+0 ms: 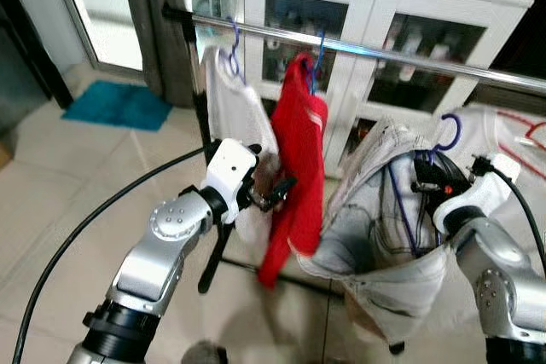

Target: Hang hanger

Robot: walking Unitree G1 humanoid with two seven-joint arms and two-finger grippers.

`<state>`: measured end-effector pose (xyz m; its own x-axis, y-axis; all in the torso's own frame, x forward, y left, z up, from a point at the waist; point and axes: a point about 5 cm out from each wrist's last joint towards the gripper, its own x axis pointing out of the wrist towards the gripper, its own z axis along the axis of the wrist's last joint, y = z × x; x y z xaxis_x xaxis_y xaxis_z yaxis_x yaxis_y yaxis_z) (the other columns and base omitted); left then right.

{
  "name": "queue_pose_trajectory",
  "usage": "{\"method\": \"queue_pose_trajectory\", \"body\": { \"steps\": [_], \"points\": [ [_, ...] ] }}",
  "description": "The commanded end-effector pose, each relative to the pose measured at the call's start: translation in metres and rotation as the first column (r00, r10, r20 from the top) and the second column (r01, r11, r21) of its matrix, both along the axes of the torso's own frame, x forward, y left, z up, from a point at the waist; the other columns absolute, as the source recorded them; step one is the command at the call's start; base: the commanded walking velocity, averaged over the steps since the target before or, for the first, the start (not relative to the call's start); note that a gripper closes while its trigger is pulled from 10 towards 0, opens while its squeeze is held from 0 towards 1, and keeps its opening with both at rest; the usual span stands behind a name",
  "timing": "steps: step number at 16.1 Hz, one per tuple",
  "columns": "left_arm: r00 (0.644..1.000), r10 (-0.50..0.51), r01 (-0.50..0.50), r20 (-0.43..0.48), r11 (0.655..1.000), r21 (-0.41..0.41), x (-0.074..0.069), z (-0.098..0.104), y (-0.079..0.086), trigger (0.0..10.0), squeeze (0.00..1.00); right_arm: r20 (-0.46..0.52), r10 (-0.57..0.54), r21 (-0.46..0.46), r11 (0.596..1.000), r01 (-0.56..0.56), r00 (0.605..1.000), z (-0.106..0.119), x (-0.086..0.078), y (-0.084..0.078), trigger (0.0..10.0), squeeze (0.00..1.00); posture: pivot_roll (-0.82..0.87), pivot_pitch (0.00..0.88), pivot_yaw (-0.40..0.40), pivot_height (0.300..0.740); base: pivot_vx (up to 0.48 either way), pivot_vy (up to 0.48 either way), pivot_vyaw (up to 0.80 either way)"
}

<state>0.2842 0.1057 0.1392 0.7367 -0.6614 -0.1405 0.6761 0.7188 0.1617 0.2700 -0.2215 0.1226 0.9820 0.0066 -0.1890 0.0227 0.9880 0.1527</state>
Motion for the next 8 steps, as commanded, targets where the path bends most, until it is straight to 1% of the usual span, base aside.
{"method": "queue_pose_trajectory", "body": {
  "steps": [1, 4, 7, 8],
  "points": [
    [1.0, 0.013, -0.013, 0.016, 1.0, -0.011, 0.0, 0.002, 0.001, 10.0, 0.0, 0.049, -0.019, -0.005, 1.0, 0.019, 0.999, 0.008, 0.001, 0.006, 0.0, 0.0, -0.03, 0.0, -0.057, 0.74, -0.266, 0.0, 0.0],
    [1.0, 0.024, -0.024, 0.013, 1.0, -0.018, -0.001, 0.001, 0.002, 10.0, 0.0, 0.025, -0.019, 0.01, 1.0, 0.019, 0.999, 0.001, 0.0, 0.018, 0.0, 0.0, -0.02, 0.0, -0.067, 0.74, -0.28, 0.0, 0.0],
    [0.999, 0.034, -0.034, 0.009, 0.999, -0.022, -0.002, 0.0, 0.004, 10.0, 0.0, 0.014, -0.013, 0.014, 1.0, 0.013, 1.0, -0.001, 0.0, 0.023, 0.0, 0.0, -0.02, 0.0, -0.071, 0.74, -0.286, 0.0, 0.0],
    [0.999, 0.036, -0.036, 0.008, 0.999, -0.022, -0.002, 0.0, 0.004, 10.0, 0.0, 0.009, -0.007, 0.007, 1.0, 0.007, 1.0, -0.002, -0.001, 0.024, 1.3, 0.0, -0.02, 0.0, -0.073, 0.74, -0.285, 0.0, 0.0]
  ]
}}
